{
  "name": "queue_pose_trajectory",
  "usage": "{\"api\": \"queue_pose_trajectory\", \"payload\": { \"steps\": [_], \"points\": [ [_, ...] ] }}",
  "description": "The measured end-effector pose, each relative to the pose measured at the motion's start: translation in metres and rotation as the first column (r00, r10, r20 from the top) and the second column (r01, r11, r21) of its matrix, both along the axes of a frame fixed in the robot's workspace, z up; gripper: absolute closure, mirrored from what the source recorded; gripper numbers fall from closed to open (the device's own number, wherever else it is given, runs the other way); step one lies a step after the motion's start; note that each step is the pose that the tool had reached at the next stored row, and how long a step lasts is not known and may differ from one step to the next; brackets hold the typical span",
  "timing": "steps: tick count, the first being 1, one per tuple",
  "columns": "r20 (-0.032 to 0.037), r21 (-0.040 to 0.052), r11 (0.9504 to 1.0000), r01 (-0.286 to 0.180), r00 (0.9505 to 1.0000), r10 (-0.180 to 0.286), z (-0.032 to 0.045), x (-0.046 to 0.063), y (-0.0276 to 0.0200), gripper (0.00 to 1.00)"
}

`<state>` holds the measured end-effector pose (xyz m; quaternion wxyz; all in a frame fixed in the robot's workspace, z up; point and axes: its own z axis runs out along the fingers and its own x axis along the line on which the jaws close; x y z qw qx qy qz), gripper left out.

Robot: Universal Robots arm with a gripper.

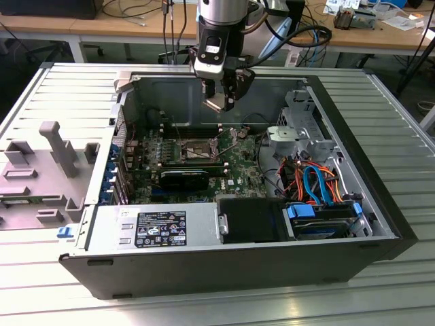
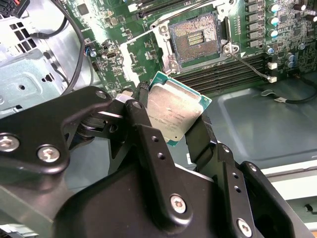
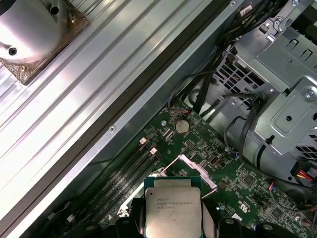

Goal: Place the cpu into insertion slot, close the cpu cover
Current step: 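Close the cpu cover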

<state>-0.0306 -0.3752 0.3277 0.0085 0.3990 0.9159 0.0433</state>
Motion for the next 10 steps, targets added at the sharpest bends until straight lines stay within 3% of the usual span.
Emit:
{"api": "queue_pose_trajectory", "payload": {
  "steps": [10],
  "points": [
    [0.0,0.0,0.9999,0.012,0.9999,-0.012,-0.0002,0.0,0.0,0.45]
  ]
}}
